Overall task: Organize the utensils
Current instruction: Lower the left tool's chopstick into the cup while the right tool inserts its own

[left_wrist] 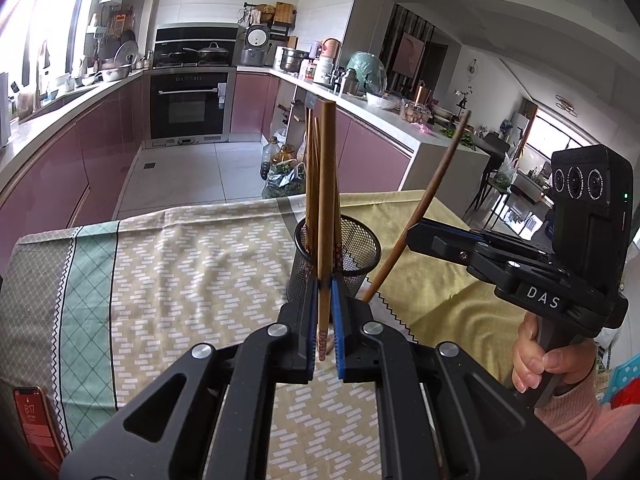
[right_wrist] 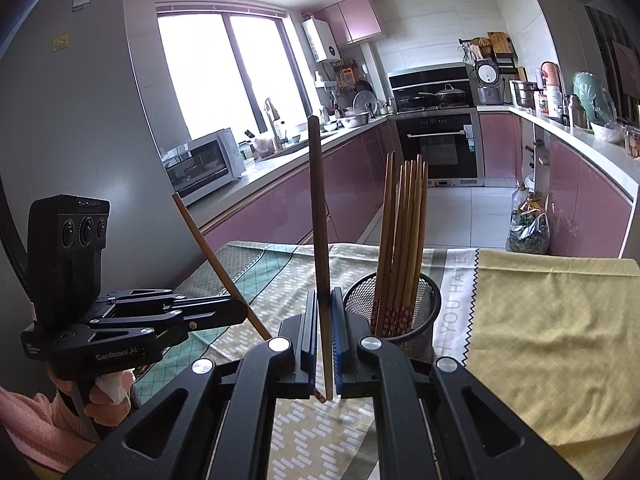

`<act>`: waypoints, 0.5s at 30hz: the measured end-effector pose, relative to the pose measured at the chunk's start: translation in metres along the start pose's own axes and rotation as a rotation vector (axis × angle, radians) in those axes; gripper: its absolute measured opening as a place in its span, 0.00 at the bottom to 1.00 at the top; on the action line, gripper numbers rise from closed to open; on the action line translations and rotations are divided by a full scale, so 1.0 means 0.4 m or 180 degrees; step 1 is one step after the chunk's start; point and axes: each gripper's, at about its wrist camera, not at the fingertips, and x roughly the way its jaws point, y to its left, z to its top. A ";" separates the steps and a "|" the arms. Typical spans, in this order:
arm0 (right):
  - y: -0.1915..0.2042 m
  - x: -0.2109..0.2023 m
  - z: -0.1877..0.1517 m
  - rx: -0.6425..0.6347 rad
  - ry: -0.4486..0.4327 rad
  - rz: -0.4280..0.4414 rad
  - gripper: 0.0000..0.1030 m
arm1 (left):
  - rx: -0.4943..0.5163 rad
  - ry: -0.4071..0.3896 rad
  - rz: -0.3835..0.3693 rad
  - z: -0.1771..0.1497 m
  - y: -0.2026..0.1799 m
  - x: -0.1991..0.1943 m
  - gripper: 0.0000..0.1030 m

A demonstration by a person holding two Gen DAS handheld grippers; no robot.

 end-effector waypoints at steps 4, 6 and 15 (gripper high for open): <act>-0.005 -0.004 0.009 0.0002 -0.0025 -0.0006 0.05 | 0.0032 -0.0045 -0.0008 0.016 -0.004 -0.010 0.07; -0.006 -0.005 0.014 -0.0006 -0.0035 -0.0012 0.05 | 0.0052 -0.0064 -0.0015 0.023 -0.009 -0.014 0.07; -0.013 -0.025 0.036 -0.0047 -0.0118 -0.0024 0.05 | 0.0119 -0.0127 -0.0037 0.055 -0.019 -0.021 0.07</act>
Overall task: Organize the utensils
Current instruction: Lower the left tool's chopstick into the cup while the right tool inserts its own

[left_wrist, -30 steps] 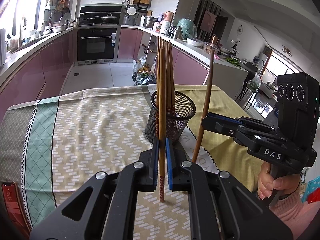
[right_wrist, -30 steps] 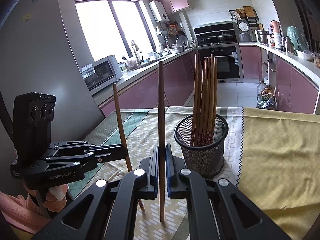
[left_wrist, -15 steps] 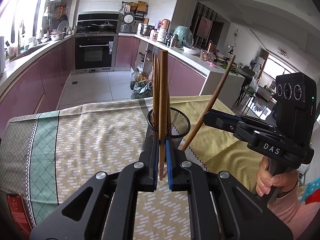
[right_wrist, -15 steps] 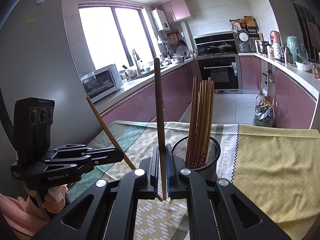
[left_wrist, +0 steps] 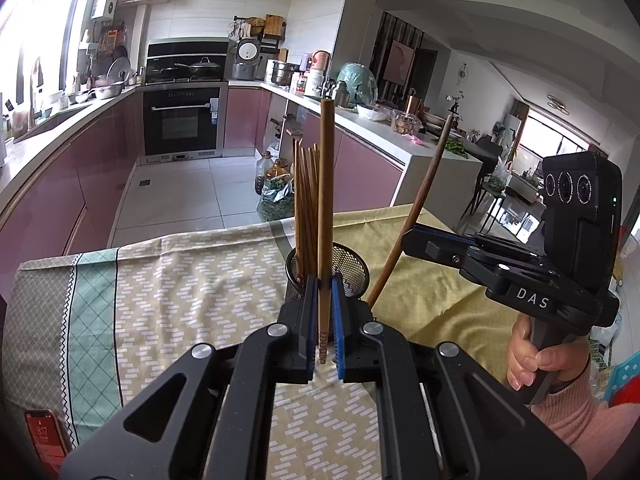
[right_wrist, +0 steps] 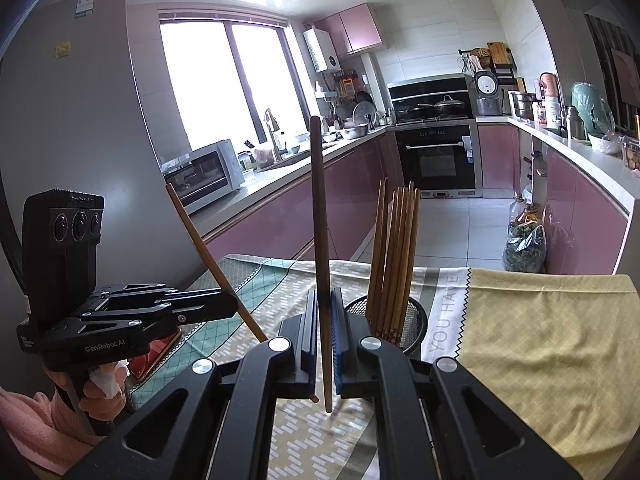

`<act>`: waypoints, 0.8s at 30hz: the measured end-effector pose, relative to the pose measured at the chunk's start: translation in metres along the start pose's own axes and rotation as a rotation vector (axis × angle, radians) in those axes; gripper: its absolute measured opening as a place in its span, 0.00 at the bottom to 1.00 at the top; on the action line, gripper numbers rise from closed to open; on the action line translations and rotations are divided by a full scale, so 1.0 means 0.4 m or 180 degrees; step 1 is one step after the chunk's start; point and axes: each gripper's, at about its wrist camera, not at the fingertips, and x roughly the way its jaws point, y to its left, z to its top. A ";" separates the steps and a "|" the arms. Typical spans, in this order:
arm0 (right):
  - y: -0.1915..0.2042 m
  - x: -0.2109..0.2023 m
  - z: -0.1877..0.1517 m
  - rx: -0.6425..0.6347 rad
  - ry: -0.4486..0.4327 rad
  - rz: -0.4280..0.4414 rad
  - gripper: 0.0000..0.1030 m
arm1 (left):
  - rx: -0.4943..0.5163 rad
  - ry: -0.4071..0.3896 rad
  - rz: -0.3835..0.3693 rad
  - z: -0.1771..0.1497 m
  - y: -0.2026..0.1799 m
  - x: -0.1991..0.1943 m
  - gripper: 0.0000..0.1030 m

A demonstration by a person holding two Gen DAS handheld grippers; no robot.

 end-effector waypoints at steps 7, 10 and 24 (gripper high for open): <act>0.004 -0.017 0.033 -0.0081 -0.0090 -0.0006 0.05 | 0.0049 -0.0075 0.0010 0.024 -0.007 -0.011 0.07; 0.006 -0.022 0.049 -0.0107 -0.0129 -0.0003 0.05 | 0.0072 -0.0117 0.0011 0.038 -0.012 -0.020 0.07; 0.001 -0.033 0.118 -0.0173 -0.0271 0.0024 0.05 | 0.0172 -0.0270 -0.0052 0.101 -0.045 -0.039 0.07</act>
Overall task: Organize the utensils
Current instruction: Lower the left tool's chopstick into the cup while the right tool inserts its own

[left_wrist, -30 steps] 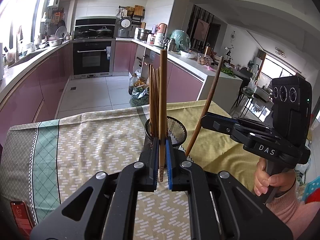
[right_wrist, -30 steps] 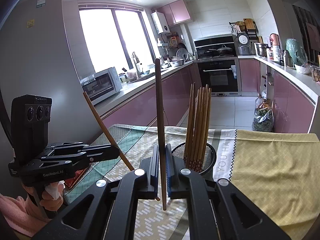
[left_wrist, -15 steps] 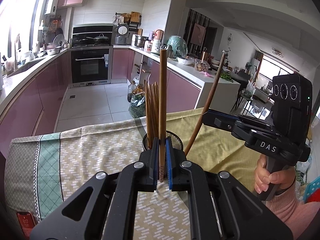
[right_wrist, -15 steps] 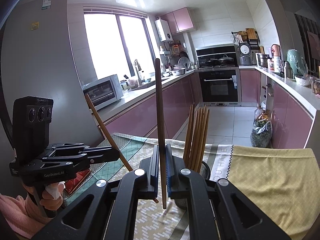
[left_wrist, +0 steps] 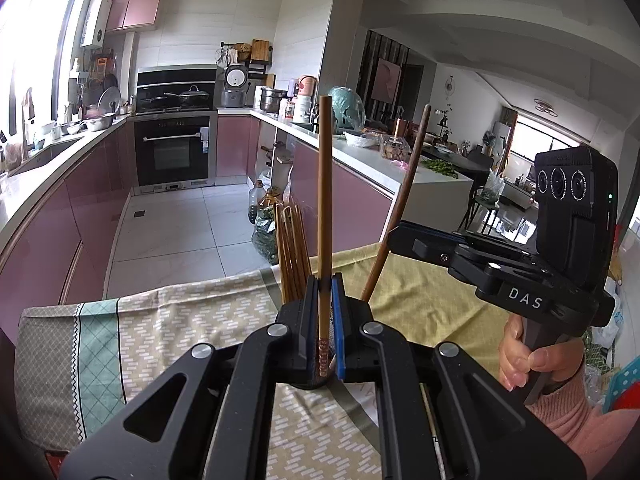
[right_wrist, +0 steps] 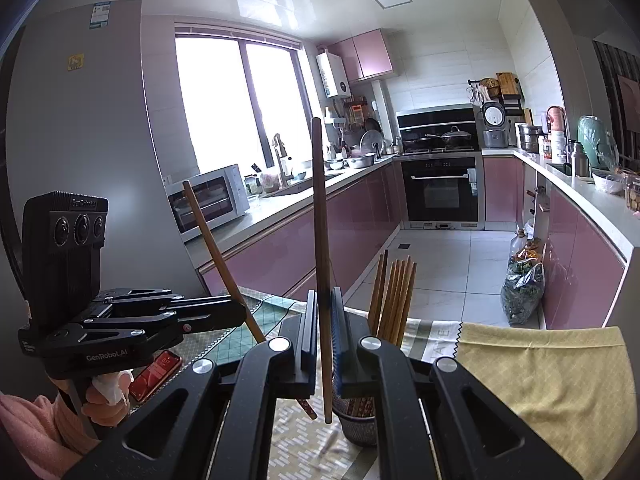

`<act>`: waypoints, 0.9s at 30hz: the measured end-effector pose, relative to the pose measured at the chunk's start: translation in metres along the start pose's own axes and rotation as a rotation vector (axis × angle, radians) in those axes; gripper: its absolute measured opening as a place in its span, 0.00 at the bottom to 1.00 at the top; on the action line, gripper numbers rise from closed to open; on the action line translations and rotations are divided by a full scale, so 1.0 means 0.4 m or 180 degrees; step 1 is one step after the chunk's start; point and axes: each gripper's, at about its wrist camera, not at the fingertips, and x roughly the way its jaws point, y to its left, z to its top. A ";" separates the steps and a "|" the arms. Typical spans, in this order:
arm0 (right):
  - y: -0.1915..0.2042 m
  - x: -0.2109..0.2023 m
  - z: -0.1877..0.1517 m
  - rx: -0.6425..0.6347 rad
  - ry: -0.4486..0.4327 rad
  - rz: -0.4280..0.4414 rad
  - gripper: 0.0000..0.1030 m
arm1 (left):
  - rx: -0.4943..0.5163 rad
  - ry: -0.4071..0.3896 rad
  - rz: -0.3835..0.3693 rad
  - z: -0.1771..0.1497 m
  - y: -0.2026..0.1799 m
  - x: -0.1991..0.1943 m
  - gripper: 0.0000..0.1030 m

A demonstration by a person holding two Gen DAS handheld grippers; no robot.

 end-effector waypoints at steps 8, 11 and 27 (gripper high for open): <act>0.000 0.009 0.014 -0.0021 -0.0028 -0.0013 0.05 | 0.0029 -0.0019 0.0020 0.017 -0.013 0.014 0.07; -0.002 0.012 0.012 -0.0014 -0.0024 -0.0031 0.05 | 0.0026 -0.0015 0.0008 0.020 -0.009 0.022 0.07; -0.016 0.072 -0.004 0.0090 0.0141 -0.0130 0.05 | 0.0016 0.0177 0.0032 0.011 -0.010 0.079 0.07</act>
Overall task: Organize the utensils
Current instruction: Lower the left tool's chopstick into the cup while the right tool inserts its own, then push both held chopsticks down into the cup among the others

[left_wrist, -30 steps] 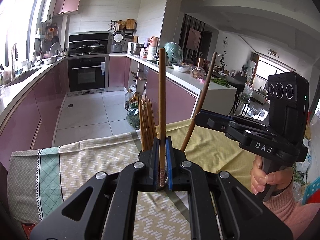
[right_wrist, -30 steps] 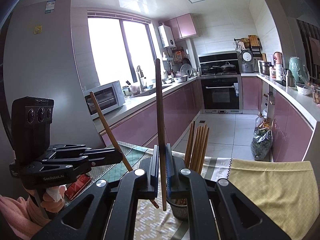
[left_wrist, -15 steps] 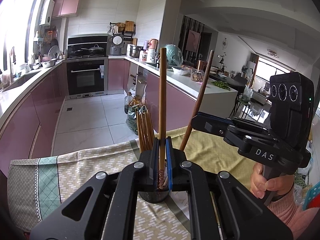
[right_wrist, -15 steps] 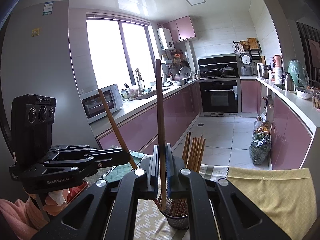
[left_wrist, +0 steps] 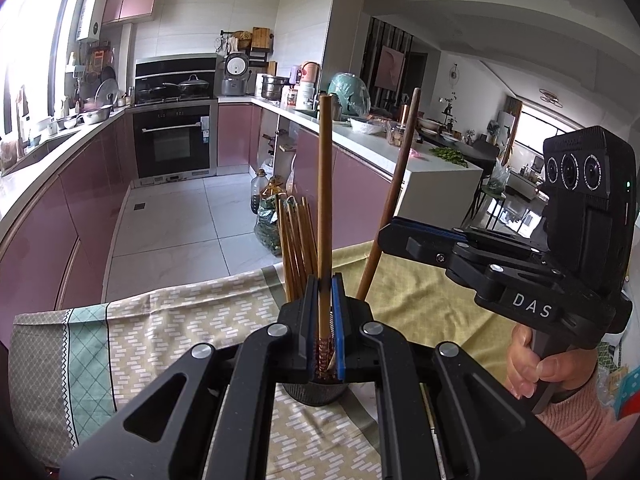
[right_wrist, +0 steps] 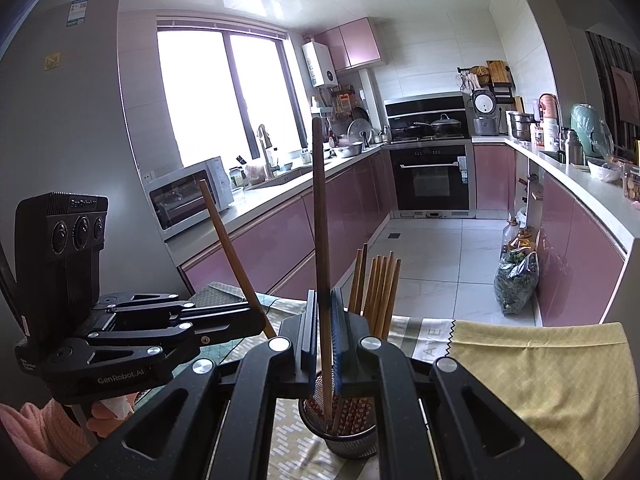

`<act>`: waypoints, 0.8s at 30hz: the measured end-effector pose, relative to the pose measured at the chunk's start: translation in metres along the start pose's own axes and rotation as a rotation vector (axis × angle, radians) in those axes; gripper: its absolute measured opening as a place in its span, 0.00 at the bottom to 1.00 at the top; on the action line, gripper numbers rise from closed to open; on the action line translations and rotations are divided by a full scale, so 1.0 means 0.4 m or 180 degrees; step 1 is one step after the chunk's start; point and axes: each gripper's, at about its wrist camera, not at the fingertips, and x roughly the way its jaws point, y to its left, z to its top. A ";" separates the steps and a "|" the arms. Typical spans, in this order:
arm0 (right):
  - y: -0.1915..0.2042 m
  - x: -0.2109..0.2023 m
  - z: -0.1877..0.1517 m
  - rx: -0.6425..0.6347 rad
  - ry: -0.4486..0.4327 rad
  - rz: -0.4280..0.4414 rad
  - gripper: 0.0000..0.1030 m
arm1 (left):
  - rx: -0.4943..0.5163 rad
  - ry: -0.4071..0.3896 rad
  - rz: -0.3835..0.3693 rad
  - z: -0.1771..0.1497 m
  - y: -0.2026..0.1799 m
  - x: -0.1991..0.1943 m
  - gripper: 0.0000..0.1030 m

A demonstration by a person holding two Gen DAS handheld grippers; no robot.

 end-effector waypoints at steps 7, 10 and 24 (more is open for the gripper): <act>-0.006 0.018 -0.011 0.0031 0.0076 -0.0030 0.05 | -0.0013 0.0082 0.0003 -0.013 0.004 0.012 0.07; -0.007 0.031 -0.010 0.0035 0.0113 -0.0035 0.05 | 0.0000 0.0099 0.0017 -0.016 -0.001 0.012 0.07; -0.021 0.043 -0.031 0.0031 0.0203 -0.0035 0.05 | -0.0016 0.0181 0.0026 -0.010 0.002 0.034 0.07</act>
